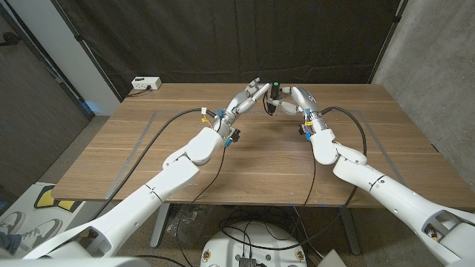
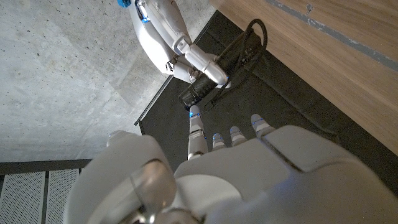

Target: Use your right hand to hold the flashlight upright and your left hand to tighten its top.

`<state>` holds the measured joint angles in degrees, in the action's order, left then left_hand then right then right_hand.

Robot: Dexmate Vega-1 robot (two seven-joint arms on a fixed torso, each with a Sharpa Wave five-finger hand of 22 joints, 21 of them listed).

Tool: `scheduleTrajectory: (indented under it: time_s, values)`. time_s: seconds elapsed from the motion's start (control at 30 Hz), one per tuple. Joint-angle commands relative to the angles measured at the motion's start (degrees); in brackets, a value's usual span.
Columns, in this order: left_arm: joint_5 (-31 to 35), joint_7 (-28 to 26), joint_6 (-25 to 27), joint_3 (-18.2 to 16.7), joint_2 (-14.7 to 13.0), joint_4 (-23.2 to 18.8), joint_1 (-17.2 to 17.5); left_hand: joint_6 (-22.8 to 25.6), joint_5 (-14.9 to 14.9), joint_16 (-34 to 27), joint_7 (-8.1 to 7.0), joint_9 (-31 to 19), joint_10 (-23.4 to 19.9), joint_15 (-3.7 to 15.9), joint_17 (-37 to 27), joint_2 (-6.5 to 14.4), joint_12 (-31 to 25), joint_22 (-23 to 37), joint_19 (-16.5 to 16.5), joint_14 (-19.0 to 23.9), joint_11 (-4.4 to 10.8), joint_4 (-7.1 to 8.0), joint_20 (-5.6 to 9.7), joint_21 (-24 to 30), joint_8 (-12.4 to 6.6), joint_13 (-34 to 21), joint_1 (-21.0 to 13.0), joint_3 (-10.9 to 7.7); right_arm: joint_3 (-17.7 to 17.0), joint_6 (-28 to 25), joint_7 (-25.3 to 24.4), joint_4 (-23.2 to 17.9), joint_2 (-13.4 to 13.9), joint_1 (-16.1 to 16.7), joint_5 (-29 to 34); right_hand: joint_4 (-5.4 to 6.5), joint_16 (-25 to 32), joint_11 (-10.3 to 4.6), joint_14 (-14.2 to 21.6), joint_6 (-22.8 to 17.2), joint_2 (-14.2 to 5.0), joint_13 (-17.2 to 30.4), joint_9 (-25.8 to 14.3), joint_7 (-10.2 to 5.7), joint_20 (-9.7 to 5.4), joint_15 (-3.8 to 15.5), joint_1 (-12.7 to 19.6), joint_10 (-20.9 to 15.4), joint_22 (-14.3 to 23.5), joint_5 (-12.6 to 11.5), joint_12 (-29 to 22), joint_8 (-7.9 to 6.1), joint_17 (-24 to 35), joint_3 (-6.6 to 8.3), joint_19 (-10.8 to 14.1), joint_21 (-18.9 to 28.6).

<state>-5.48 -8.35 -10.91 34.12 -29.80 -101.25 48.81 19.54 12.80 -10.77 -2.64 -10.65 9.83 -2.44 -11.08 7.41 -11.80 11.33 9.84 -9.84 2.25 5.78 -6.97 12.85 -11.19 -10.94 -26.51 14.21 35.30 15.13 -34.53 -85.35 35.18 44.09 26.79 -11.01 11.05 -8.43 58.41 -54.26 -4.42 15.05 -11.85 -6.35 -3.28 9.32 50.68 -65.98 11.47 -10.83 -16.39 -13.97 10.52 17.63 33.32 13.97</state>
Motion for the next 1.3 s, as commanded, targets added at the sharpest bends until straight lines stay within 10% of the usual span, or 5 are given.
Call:
scheduleTrajectory:
  time_s: [0.03,1.3]
  values:
    - [0.8,0.7,-0.6,0.6,0.4,1.2,-1.2,0.0,0.0,0.0,-0.23,-0.1,2.2,0.49,-0.1,-0.1,0.0,0.1,14.3,-7.3,0.72,0.21,0.23,0.0,0.11,-0.2,0.4,0.43,-0.2,0.5,-0.1,0.1,0.1,0.0,-0.2,4.15,0.0,-3.37,0.3,-6.0,-4.7,0.3,-0.3,-5.68,-3.44,4.17,4.5,-3.7,0.1,-0.4,-0.5,-0.24,0.2,4.16,-0.2,0.1]
    - [-2.1,7.3,-5.6,3.5,5.0,10.1,-7.8,1.3,0.2,-0.4,-0.02,0.0,1.8,0.48,0.0,-0.2,-0.3,0.1,13.9,-6.6,0.6,0.44,0.34,0.2,-0.34,-0.2,0.6,0.9,-2.4,-0.5,-1.8,-2.9,1.7,2.8,0.2,4.18,0.0,-3.21,0.4,-6.1,-4.77,0.7,-0.3,-5.7,-3.56,4.25,4.7,-3.8,0.1,-0.4,-0.6,-0.24,0.3,4.1,-0.2,0.0]
